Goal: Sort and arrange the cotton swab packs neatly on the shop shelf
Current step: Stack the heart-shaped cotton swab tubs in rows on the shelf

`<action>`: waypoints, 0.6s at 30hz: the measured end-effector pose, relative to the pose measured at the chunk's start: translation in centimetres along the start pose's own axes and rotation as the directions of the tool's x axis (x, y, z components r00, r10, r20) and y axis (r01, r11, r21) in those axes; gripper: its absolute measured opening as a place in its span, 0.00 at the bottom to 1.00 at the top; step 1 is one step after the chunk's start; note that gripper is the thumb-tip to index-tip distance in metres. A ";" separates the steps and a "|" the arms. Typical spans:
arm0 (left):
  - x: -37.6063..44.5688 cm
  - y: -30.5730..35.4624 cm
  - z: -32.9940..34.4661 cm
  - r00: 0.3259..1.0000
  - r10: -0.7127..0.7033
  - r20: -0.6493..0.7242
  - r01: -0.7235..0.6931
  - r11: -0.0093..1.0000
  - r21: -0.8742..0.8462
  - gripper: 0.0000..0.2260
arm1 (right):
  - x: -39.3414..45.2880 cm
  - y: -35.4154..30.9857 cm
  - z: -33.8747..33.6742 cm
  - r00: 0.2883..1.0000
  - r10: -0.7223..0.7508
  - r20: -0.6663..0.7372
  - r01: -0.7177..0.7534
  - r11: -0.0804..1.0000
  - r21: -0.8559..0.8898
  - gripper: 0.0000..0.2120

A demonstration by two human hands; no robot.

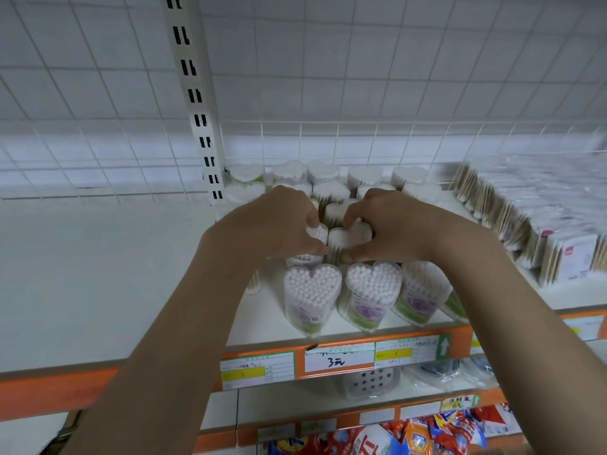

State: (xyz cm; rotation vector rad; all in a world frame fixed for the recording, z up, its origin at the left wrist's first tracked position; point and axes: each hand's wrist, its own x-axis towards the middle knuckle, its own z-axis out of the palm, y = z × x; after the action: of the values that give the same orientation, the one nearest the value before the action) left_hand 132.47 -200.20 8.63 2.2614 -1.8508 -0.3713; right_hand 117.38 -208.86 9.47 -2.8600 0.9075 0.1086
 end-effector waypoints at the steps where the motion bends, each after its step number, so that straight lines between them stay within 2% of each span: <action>1: -0.1 -0.1 0.0 1.000 0.010 -0.005 -0.010 1.000 0.004 0.24 | 0.0 0.0 0.1 1.000 0.009 0.008 -0.009 1.000 -0.002 0.24; 5: -0.4 -0.3 0.2 0.999 0.044 -0.019 -0.044 0.999 -0.009 0.22 | -0.1 -0.1 0.1 1.000 0.007 -0.004 -0.007 1.000 0.000 0.25; 9: -0.7 -0.2 0.4 0.998 0.045 -0.032 -0.046 0.998 -0.039 0.22 | -0.8 0.2 -0.6 0.999 -0.013 -0.045 0.018 0.995 0.099 0.21; 18: -1.5 -0.6 -0.2 0.998 0.024 -0.057 -0.026 0.999 -0.035 0.20 | -1.8 1.3 -2.9 0.970 0.006 -0.245 0.064 0.958 0.279 0.16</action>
State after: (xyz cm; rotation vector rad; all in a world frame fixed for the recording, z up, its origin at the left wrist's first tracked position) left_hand 132.81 -198.58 8.78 2.2001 -1.8288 -0.3299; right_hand 115.21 -209.35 12.39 -2.6499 0.8413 -0.3565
